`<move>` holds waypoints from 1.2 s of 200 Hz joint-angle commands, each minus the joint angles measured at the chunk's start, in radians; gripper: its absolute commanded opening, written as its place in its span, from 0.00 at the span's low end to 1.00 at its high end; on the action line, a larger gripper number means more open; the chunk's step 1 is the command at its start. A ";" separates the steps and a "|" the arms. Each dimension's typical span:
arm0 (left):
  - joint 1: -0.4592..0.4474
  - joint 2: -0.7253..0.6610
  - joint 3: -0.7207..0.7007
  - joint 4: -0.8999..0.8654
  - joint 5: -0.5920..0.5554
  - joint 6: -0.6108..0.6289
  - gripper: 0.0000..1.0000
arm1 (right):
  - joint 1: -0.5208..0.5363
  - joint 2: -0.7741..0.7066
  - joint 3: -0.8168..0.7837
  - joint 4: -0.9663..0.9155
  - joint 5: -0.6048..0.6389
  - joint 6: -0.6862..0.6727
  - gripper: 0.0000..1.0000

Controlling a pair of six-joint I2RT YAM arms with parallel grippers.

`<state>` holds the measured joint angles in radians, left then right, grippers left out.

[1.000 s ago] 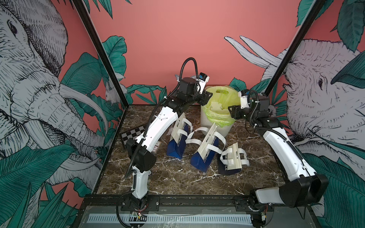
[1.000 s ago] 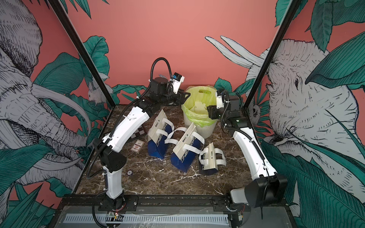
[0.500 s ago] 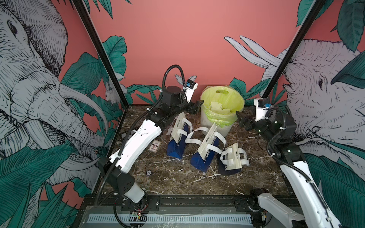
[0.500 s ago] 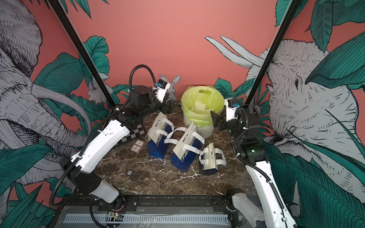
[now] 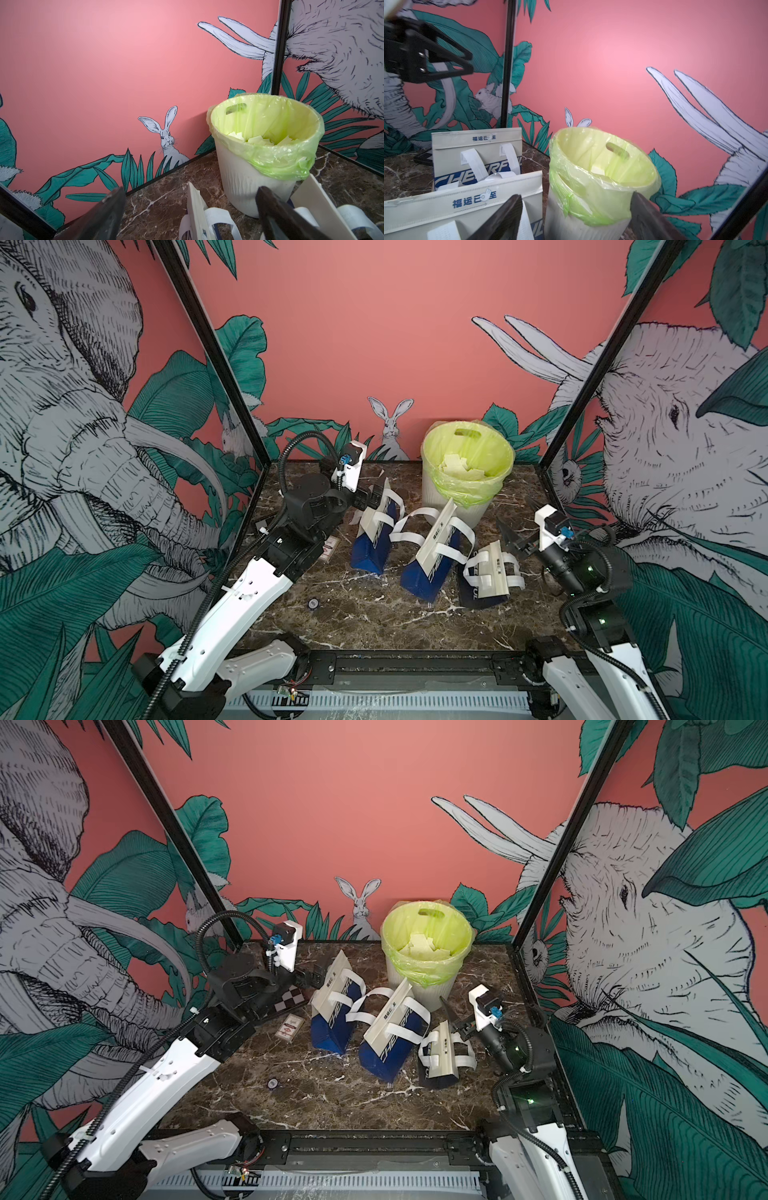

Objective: Shred takeout receipts and throw away
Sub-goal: Reset both arms

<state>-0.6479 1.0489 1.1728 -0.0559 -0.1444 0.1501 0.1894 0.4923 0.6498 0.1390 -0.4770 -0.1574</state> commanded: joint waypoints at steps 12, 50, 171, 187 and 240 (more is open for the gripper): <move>0.004 -0.039 -0.041 0.077 0.080 0.018 0.95 | 0.005 -0.041 -0.014 0.168 -0.190 -0.016 0.76; 0.004 -0.093 -0.076 -0.005 -0.075 0.028 0.87 | 0.005 -0.156 -0.020 0.071 0.112 0.019 0.77; 0.479 -0.057 -0.392 -0.164 -0.600 -0.356 0.99 | -0.081 0.222 -0.108 -0.150 0.734 0.179 0.86; 0.480 -0.055 -0.488 -0.038 -0.599 -0.282 0.99 | -0.124 0.257 -0.157 -0.106 0.708 0.214 0.86; 0.483 -0.058 -0.743 0.260 -0.674 -0.185 0.99 | -0.179 0.346 -0.369 0.160 0.652 0.257 0.87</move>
<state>-0.1711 1.0023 0.5003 0.0082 -0.7601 -0.0765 0.0174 0.7921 0.3370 0.1043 0.2012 0.0700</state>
